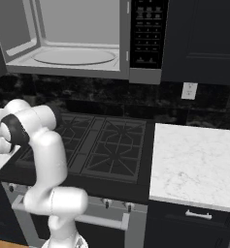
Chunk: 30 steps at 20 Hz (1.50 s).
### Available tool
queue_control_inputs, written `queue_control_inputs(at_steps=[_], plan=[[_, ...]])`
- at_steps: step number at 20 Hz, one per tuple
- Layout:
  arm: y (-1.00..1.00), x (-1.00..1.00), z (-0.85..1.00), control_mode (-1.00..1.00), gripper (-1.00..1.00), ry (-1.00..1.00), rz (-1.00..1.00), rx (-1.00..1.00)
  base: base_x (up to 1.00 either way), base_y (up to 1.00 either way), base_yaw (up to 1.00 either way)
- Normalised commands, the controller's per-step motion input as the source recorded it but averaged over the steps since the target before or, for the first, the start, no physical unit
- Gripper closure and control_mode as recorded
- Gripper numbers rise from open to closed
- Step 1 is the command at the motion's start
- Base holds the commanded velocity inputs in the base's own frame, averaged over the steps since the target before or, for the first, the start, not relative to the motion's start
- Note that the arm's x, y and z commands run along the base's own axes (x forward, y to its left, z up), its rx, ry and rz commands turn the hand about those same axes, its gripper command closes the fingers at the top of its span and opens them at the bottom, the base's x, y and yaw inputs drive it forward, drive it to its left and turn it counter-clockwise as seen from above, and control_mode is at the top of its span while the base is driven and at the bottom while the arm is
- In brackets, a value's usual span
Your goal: Open the microwave, place the bowl with waffle inside the microwave, then close the microwave door and turn it on.
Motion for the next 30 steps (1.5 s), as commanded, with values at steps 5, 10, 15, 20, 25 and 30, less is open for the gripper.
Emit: queue_control_inputs(at_steps=[5, 10, 15, 20, 25, 30], plan=[[0.01, 0.04, -0.04, -1.0, -1.0, 0.0, 0.0, 0.0, 0.0, 0.0, 0.0], [0.0, 0.0, -0.2, -1.0, -1.0, 0.0, 0.0, 0.0, 0.0, 0.0, 0.0], [0.0, 0.0, -0.21, -1.0, -1.0, 0.0, 0.0, 0.0, 0.0, 0.0, 0.0], [0.03, 0.0, -0.03, -1.0, -1.0, -0.01, 0.0, -0.01, 0.0, 0.0, 0.0], [0.0, 0.0, 0.0, -1.0, -1.0, 0.0, 0.0, 0.0, 0.0, 0.0, 0.0], [0.0, 0.0, 0.0, -1.0, -1.0, 0.0, 0.0, 0.0, 0.0, 0.0, 0.0]])
